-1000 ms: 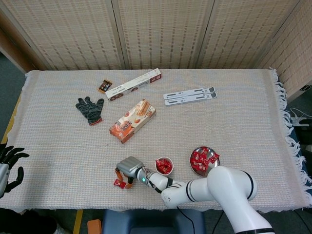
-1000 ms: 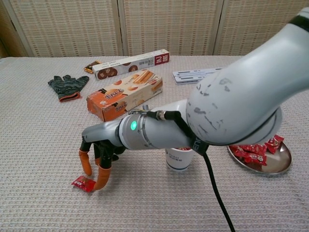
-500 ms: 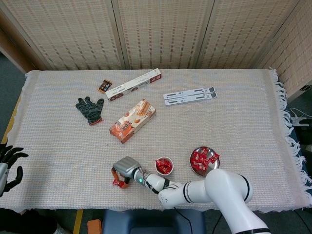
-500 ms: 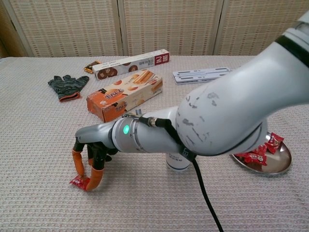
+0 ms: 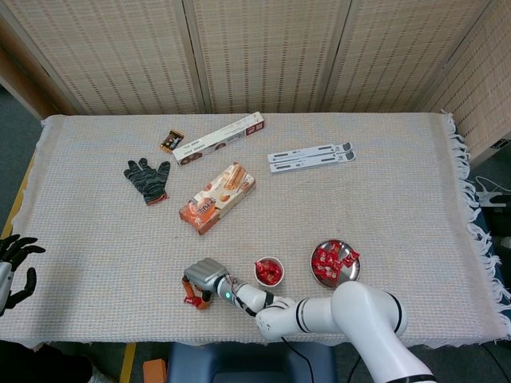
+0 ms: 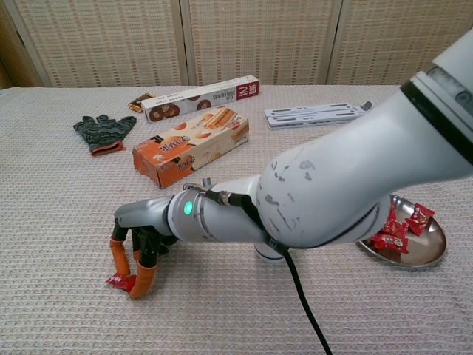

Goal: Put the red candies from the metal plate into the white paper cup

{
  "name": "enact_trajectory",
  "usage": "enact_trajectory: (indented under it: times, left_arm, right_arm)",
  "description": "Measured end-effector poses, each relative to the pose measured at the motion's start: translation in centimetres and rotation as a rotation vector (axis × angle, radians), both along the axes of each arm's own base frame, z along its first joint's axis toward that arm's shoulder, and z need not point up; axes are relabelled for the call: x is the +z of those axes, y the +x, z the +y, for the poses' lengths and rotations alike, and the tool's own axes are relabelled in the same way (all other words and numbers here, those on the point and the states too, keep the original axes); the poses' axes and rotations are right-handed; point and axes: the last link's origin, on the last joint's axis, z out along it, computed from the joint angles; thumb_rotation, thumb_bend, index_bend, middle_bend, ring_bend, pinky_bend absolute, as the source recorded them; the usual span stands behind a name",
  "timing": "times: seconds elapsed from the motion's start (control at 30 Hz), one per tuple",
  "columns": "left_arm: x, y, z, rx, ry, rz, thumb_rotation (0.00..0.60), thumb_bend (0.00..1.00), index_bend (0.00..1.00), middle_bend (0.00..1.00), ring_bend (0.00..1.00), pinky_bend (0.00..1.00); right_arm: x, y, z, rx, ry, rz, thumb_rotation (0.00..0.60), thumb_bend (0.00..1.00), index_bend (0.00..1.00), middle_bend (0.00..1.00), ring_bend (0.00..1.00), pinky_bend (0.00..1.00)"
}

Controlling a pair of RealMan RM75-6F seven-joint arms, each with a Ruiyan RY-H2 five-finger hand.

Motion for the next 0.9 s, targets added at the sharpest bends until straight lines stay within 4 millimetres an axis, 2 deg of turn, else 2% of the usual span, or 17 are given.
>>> enact_trajectory:
  times: [0.3, 0.5, 0.73, 0.9]
  left_arm:
    - [-0.1, -0.4, 0.9, 0.002, -0.002, 0.000, 0.600, 0.62, 0.31, 0.18, 0.09, 0.30]
    - [-0.2, -0.6, 1.3, 0.002, -0.002, 0.000, 0.600, 0.62, 0.31, 0.18, 0.09, 0.30]
    - [-0.2, -1.2, 2.6, 0.007, 0.002, 0.002, 0.600, 0.62, 0.31, 0.18, 0.09, 0.30]
    - [-0.3, -1.6, 3.3, 0.008, 0.002, 0.002, 0.600, 0.62, 0.31, 0.18, 0.09, 0.30]
  right_arm:
    - [0.2, 0.1, 0.1, 0.019, -0.027, -0.025, 0.600, 0.12, 0.63, 0.92, 0.82, 1.00]
    - [0.3, 0.0, 0.1, 0.036, -0.042, -0.024, 0.600, 0.20, 0.65, 0.92, 0.82, 1.00]
    - [0.4, -0.3, 0.0, 0.067, -0.083, -0.019, 0.600, 0.21, 0.64, 0.92, 0.82, 1.00]
    - [1.4, 0.2, -0.1, 0.074, -0.109, -0.060, 0.600, 0.21, 0.64, 0.92, 0.82, 1.00]
